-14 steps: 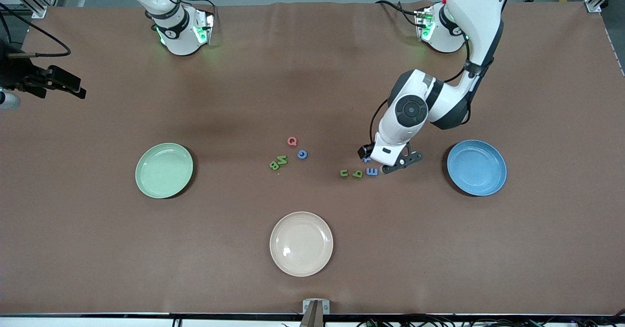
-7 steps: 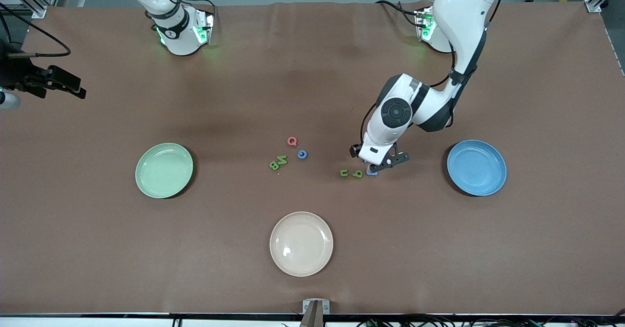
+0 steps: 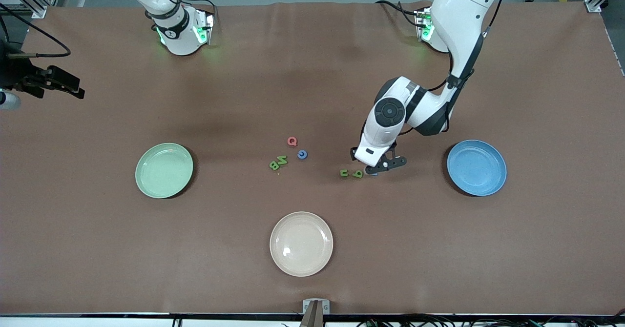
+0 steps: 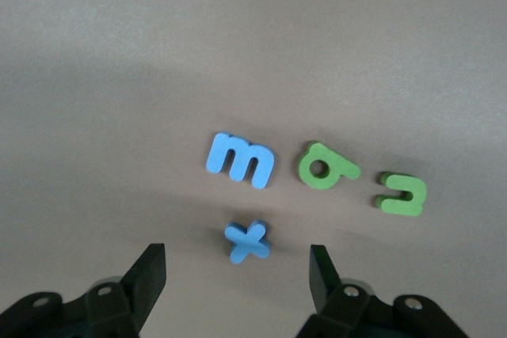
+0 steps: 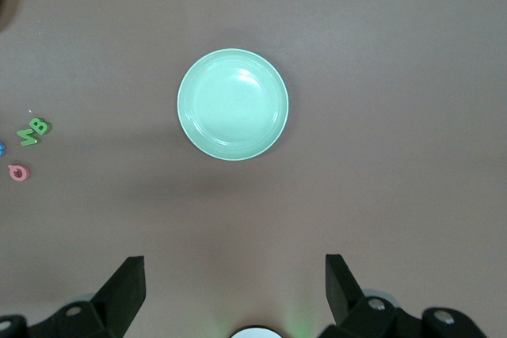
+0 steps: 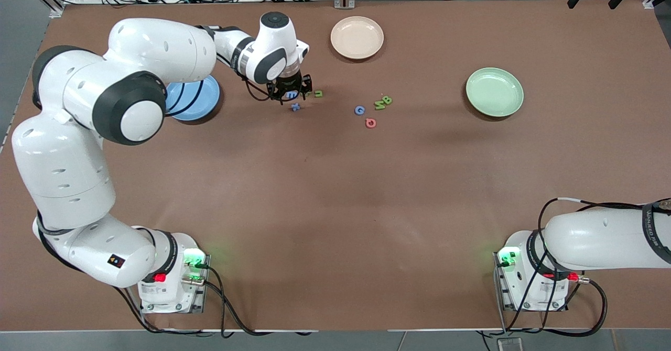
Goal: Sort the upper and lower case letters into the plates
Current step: 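Lower the left gripper and grasp the blue lowercase x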
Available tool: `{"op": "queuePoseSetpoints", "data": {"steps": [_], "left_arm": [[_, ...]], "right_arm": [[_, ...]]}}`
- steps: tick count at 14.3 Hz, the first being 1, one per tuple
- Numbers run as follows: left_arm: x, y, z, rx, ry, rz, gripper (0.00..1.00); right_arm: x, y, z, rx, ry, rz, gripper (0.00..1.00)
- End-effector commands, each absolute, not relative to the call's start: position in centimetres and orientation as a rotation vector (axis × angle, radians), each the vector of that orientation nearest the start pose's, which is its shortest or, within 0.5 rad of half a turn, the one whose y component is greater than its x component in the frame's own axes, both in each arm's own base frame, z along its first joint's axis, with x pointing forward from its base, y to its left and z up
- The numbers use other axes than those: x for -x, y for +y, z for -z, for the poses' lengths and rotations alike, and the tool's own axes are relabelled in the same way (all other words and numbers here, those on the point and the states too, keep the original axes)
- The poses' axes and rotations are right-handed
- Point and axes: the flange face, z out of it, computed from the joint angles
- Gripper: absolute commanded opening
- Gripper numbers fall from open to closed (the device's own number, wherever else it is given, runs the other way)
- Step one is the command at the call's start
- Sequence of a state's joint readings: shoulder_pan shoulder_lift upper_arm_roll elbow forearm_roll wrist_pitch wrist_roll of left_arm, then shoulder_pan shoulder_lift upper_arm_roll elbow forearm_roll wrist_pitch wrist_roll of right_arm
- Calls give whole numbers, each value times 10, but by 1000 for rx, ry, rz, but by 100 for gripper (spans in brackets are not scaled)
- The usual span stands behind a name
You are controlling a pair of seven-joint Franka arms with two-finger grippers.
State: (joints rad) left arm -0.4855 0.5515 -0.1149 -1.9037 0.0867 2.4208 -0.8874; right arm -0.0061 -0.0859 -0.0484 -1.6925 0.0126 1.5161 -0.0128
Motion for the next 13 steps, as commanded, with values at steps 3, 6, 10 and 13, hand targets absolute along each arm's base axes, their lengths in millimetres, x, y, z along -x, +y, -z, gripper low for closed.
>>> {"op": "queuePoseSetpoints", "data": {"steps": [3,6,10,13], "left_arm": [[-527,-364,-187,3068,-243,26,81],[-530,-371,-180,3071,-240,27,80],[-526,-375,-176,3070,-232,18,78],[-524,-371,-172,3062,-244,3,75]], "right_arm": [[-511,-29,-610,3137,47,-128,100],[-510,-30,-611,3137,50,-125,100],[-510,-30,-610,3136,50,-130,100],[-510,-30,-609,3136,50,-133,100]]}}
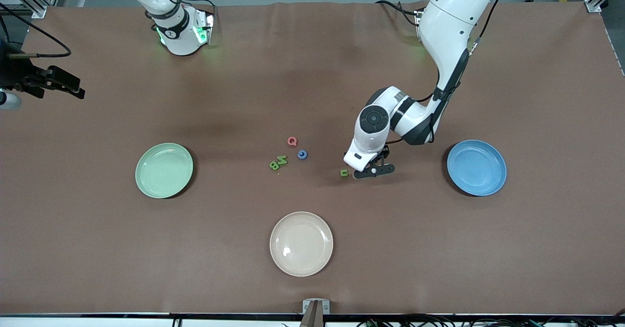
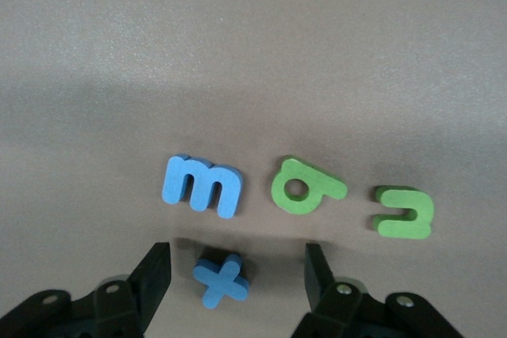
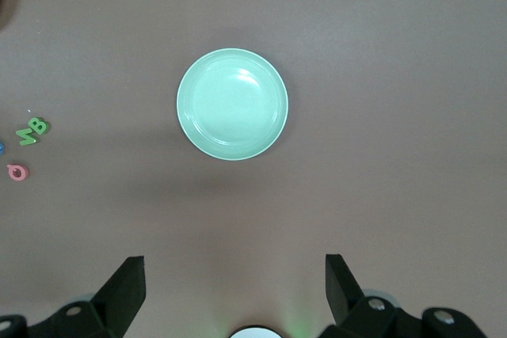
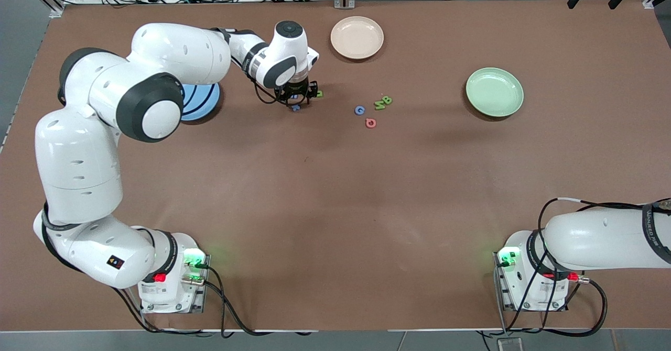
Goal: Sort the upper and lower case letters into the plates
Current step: 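Lower the left gripper and grasp the blue lowercase x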
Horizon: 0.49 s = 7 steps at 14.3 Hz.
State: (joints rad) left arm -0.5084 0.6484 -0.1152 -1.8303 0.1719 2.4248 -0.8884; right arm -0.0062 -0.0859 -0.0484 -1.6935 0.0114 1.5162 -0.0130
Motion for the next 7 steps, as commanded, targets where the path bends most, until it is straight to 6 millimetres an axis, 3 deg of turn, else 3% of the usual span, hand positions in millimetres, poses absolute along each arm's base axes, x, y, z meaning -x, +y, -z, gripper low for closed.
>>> {"op": "queuePoseSetpoints", "data": {"steps": [1,7], "left_arm": [[-525,-369,-173,3061,-246,4,75],[-522,-361,-173,3051,-257,-10,69]], "right_arm": [[-510,-30,-609,3136,50,-133,100],[-510,-30,-610,3136,50,-130,100]]}}
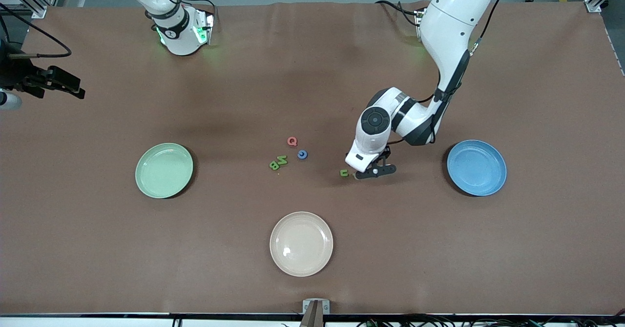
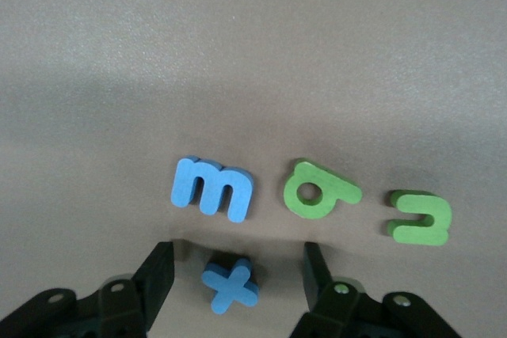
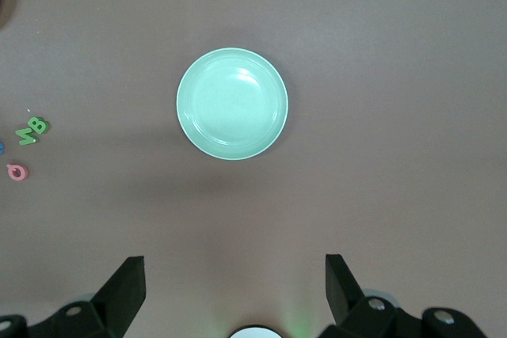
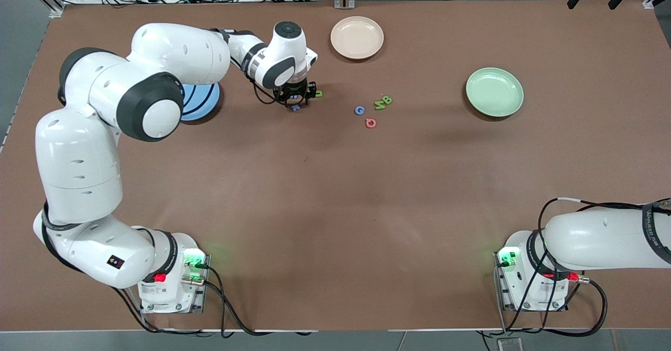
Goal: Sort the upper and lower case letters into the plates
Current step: 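Lower the left gripper and grasp the blue lowercase x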
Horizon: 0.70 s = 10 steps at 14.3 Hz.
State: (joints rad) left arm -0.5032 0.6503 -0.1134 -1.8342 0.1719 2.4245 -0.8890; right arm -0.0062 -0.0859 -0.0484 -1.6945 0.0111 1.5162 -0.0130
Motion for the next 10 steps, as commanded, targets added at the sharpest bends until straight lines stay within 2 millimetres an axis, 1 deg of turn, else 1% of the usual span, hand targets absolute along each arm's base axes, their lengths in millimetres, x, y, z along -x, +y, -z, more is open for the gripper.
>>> {"op": "queuePoseSetpoints", "data": {"steps": [1,2,4,8,10], "left_arm": [[-520,-359,-172,3047,-256,-14,64],[-519,-357,-171,3044,-257,-20,61],[-517,-356,-172,3038,-274,-29,60],[-510,-351,-171,3024,-323,-43,59],[-510,-351,-173,3024,-327,-44,56]], "right_arm": [[-510,-30,-610,3136,50,-130,100],[-510,-30,-610,3136,50,-130,100],[-511,-30,-610,3136,50,-130,100],[-511,-30,-610,3136,50,-130,100],[-510,-30,-609,3136,50,-133,100]]}}
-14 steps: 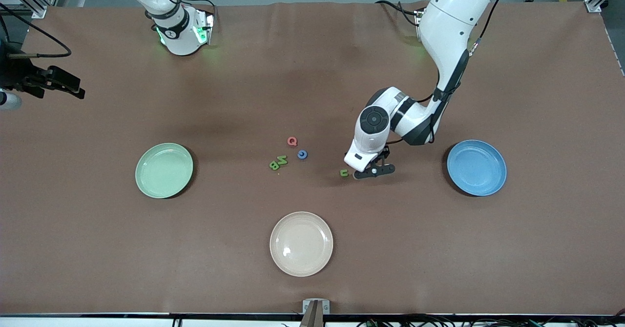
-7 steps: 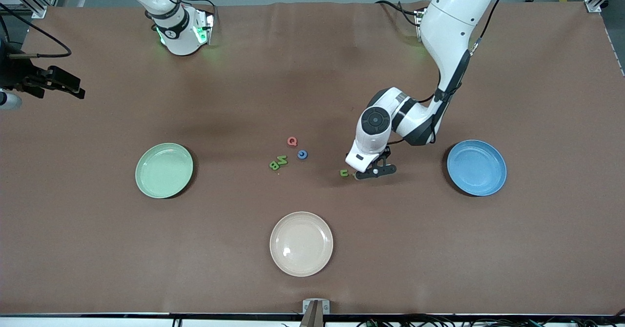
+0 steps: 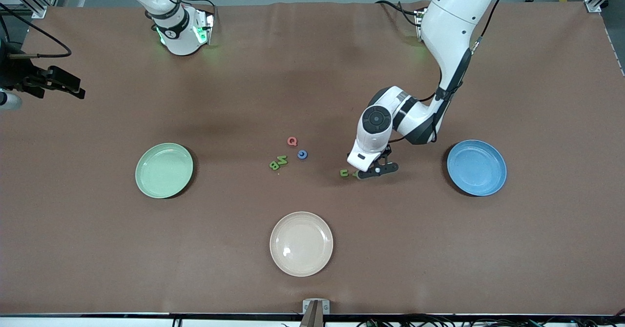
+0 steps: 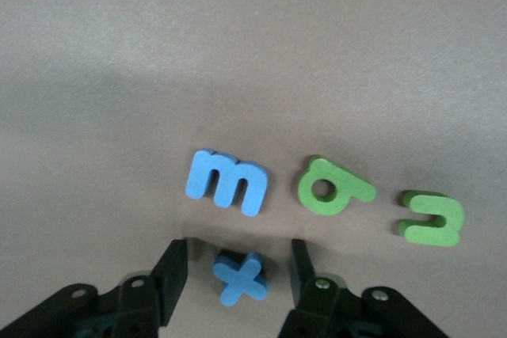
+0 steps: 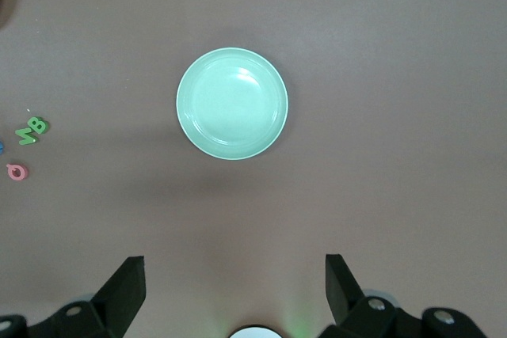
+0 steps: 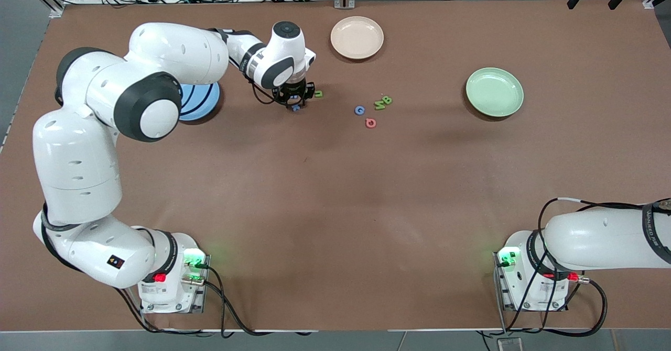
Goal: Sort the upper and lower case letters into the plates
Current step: 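Lower the left gripper and grasp the blue lowercase x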
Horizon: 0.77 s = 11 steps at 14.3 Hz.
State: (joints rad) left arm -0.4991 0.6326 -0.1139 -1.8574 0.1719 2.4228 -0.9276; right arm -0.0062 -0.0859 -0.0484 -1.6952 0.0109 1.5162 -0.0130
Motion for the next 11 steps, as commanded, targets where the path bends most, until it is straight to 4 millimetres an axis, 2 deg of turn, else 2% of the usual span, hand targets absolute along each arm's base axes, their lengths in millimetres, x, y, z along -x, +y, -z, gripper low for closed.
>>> {"op": "queuePoseSetpoints", "data": {"steps": [1,5,9,11], "left_arm": [[-510,-351,-173,3026,-331,-45,55],[-505,-349,-171,3020,-337,-59,55],[-505,-350,-170,3020,-335,-59,39],[-505,-350,-170,3019,-337,-60,38]], "right_arm": [[-510,-30,-609,3136,50,-133,100],[-511,-30,-610,3136,50,-130,100],[-511,-30,-609,3136,50,-133,100],[-511,-31,-609,3136,52,-133,100]]}}
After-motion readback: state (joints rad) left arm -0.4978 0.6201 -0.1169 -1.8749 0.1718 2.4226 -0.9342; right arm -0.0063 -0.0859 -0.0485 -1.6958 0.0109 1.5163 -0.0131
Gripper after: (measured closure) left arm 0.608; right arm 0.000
